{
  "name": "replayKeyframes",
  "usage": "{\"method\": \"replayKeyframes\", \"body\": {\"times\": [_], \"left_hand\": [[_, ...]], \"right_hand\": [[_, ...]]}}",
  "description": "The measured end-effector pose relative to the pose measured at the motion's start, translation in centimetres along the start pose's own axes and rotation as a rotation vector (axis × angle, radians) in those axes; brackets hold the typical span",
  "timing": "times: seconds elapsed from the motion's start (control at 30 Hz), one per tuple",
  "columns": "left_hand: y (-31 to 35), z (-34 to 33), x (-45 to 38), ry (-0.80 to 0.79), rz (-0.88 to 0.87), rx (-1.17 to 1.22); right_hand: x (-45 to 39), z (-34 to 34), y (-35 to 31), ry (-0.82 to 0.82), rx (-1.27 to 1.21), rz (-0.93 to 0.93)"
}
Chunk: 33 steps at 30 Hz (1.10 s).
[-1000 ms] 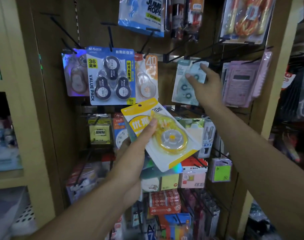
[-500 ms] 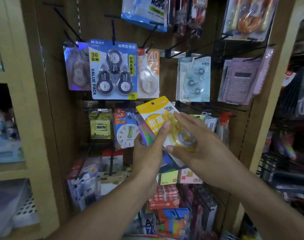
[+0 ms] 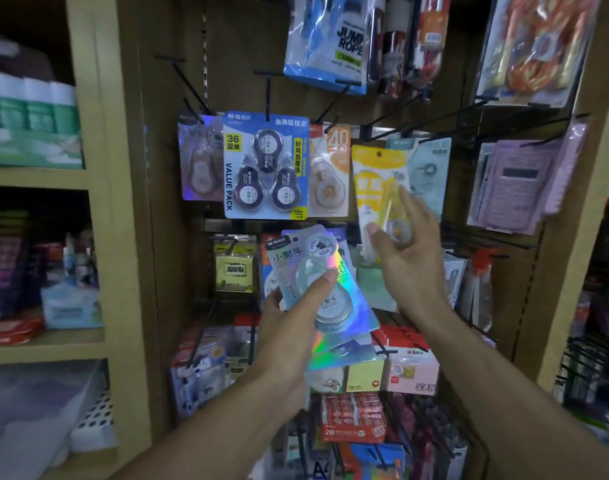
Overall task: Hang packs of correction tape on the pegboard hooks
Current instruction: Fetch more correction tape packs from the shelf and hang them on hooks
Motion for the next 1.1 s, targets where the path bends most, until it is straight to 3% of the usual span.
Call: {"method": "replayKeyframes", "body": {"times": [0.13,0.3,0.6,0.9,1.03,1.1], "left_hand": [[1.3,0.2,0.2,-0.034,-0.034,-0.02],[2.8,-0.5,0.7,-0.092,-0.069,-0.023],[3.7,-1.1,1.5,-0.142,-0.053,-0.049],[4.0,-1.9,1.7,-0.192,-0.048,-0.04],[3.9,-2.0,0.2,0.01,-0.067,-0.016],[3.8,-2.3,0.1,-0.033,-0.051,-0.041]], "right_hand": [[-5.2,-0.6,0.5,0.205,0.086,0.099],[-9.3,-1.4,1.6,0.178,0.228,0.069],[-8.5,-0.5,1.6,0.236,0.32,-0.004],[-13.4,-1.9,4.0,0.012,0.419,-0.108],[-16.5,-3.6,4.9,-0.122,0.499,-0.169],[-17.7,-4.2,5.3,-0.15,0.559,-0.185]]}}
Point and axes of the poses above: each hand's wrist, its own x-axis away from the middle knuckle, its own z-axis out of the back of the hand, y = z × x, the point moved 3 cm from there along -x, towards the middle knuckle, and after that the axes turned 6 degrees about -z, right-handed, at the moved point
